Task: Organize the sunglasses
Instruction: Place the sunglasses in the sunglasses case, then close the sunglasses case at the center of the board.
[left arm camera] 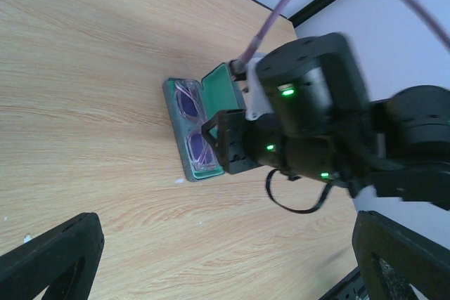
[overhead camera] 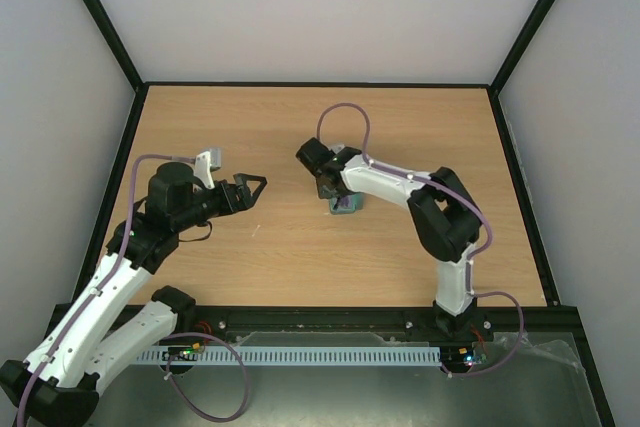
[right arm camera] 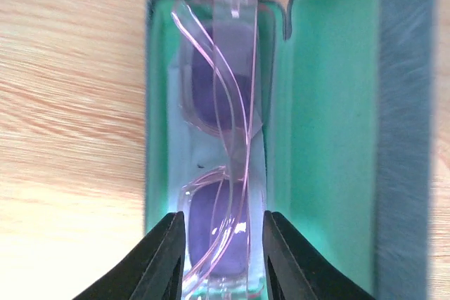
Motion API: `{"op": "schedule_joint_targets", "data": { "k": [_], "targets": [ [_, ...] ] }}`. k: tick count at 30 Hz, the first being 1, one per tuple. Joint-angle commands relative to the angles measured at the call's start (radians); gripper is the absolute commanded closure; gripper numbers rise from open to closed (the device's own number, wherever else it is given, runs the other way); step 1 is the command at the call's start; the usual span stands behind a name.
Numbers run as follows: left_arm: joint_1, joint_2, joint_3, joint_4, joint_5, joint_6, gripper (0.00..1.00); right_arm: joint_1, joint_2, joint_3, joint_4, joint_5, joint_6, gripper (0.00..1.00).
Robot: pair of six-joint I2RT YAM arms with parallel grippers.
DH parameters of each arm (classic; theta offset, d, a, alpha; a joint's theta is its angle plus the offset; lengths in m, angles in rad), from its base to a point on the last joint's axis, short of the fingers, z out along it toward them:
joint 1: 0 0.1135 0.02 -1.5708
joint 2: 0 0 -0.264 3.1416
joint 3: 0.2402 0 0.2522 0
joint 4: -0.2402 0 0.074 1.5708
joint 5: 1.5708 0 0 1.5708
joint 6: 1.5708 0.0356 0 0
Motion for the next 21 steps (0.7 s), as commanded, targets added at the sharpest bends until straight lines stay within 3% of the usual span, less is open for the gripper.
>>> {"op": "schedule_joint_targets", "data": {
  "k": [1, 10, 14, 21],
  "targets": [
    [0.007, 0.006, -0.003, 0.004, 0.010, 0.002, 0.01, -0.016, -0.169, 0.016, 0.039, -0.055, 0.014, 0.66],
    [0.006, 0.070, -0.053, 0.093, 0.026, -0.009, 0.00, -0.299, -0.439, -0.149, 0.200, -0.312, 0.004, 0.68],
    [0.005, 0.197, -0.094, 0.211, 0.050, -0.026, 0.01, -0.431, -0.449, -0.223, 0.241, -0.399, 0.010, 0.78],
    [-0.027, 0.475, -0.089, 0.461, 0.065, -0.080, 0.02, -0.505, -0.427, -0.340, 0.380, -0.551, 0.006, 0.79]
  ]
}}
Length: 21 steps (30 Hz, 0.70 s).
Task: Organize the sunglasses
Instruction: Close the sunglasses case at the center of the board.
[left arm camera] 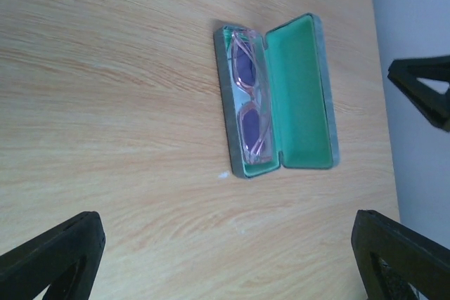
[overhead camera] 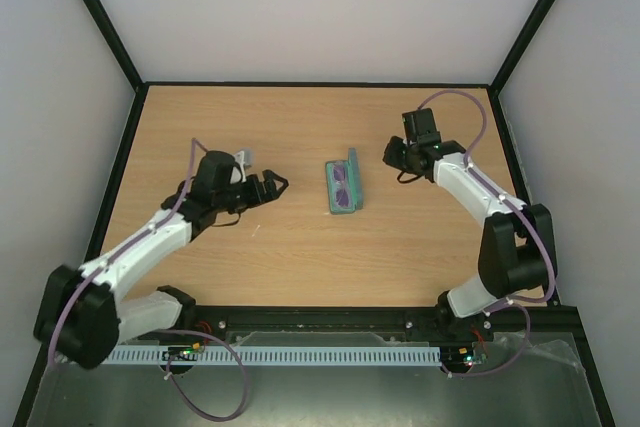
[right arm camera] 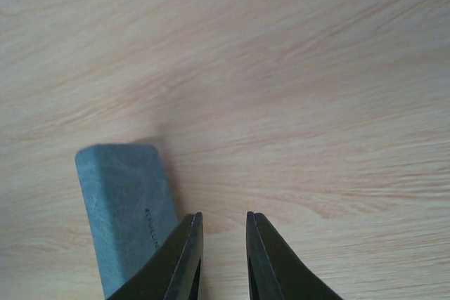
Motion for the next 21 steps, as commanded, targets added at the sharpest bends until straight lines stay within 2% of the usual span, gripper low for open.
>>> {"op": "schedule_joint_targets", "data": {
  "k": [1, 3, 6, 9, 18, 21],
  "targets": [
    [-0.028, 0.162, 0.028, 0.224, 0.020, -0.038, 0.05, -0.005, 0.018, -0.063, 0.124, -0.133, 0.002, 0.80],
    [-0.039, 0.257, 0.048, 0.278, 0.025, -0.046, 0.17, -0.005, 0.031, -0.090, 0.150, -0.149, 0.007, 0.81],
    [-0.053, 0.403, 0.079, 0.334, 0.019, -0.054, 0.43, -0.006, 0.046, -0.110, 0.171, -0.162, 0.003, 0.82],
    [-0.067, 0.510, 0.115, 0.357, 0.003, -0.056, 0.57, -0.007, 0.050, -0.123, 0.185, -0.174, 0.000, 0.82],
    [-0.116, 0.717, 0.241, 0.353, -0.053, -0.058, 0.62, -0.008, 0.039, -0.170, 0.217, -0.217, -0.012, 0.83],
    [-0.129, 0.775, 0.283, 0.350, -0.055, -0.062, 0.70, -0.008, 0.039, -0.183, 0.222, -0.226, -0.016, 0.83]
  ]
}}
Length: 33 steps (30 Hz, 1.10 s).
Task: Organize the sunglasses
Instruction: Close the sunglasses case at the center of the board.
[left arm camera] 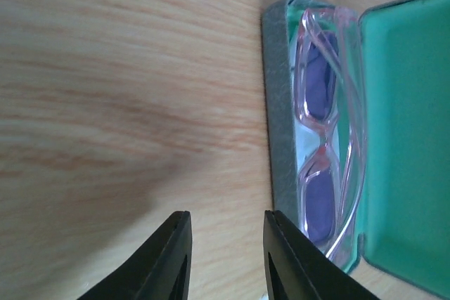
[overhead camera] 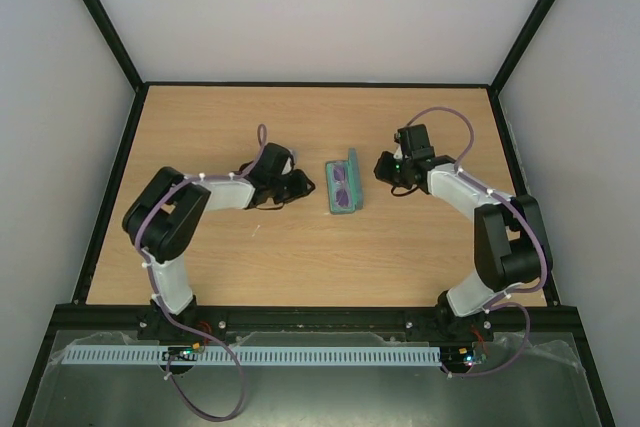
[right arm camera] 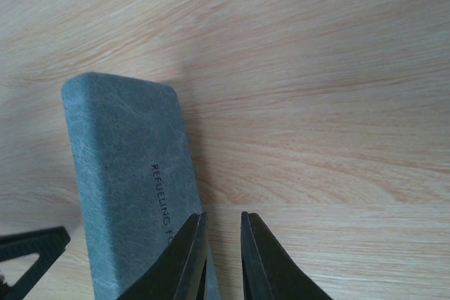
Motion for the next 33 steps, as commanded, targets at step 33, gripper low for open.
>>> {"op": "schedule_joint_targets", "data": {
  "k": [33],
  "targets": [
    [-0.046, 0.236, 0.145, 0.031, -0.047, -0.017, 0.84, 0.143, 0.108, 0.076, 0.033, -0.047, -0.001, 0.87]
  ]
}}
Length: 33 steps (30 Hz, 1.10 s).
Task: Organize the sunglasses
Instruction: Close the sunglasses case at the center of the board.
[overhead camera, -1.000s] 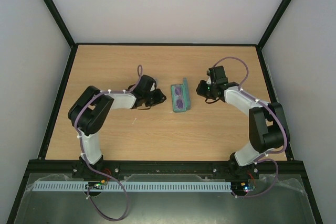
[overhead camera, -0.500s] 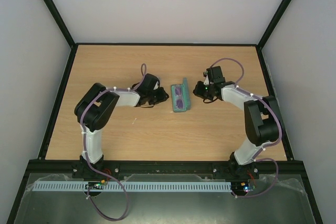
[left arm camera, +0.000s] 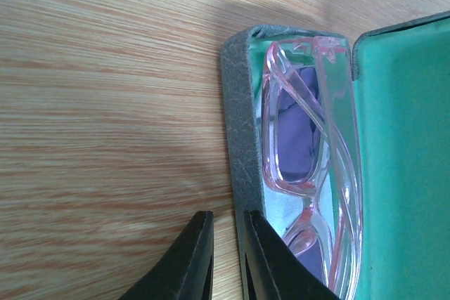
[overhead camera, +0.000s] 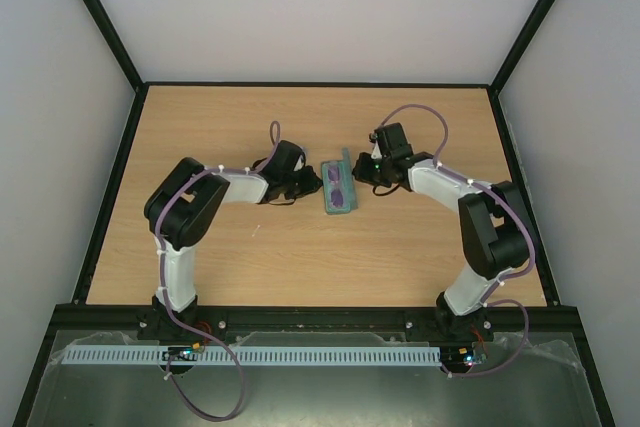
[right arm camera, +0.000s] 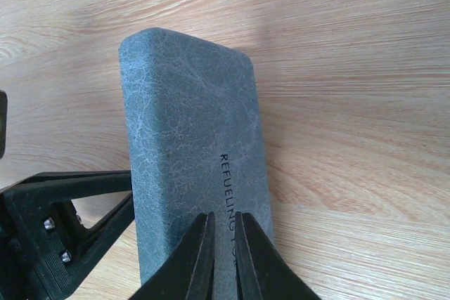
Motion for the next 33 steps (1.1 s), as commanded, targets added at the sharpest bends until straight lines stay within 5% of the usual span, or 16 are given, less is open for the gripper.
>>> {"op": "schedule_joint_targets", "data": {
  "k": [1, 27, 33],
  "targets": [
    [-0.010, 0.063, 0.006, -0.025, -0.014, -0.007, 0.84, 0.024, 0.007, 0.019, -0.014, 0.010, -0.005, 0.87],
    [-0.001, -0.033, -0.087, 0.018, -0.002, -0.027, 0.84, 0.120, 0.093, 0.103, -0.071, 0.043, -0.033, 0.86],
    [0.019, -0.192, -0.202, -0.009, -0.018, -0.017, 0.72, 0.102, 0.076, 0.167, -0.141, 0.137, -0.057, 0.78]
  ]
}}
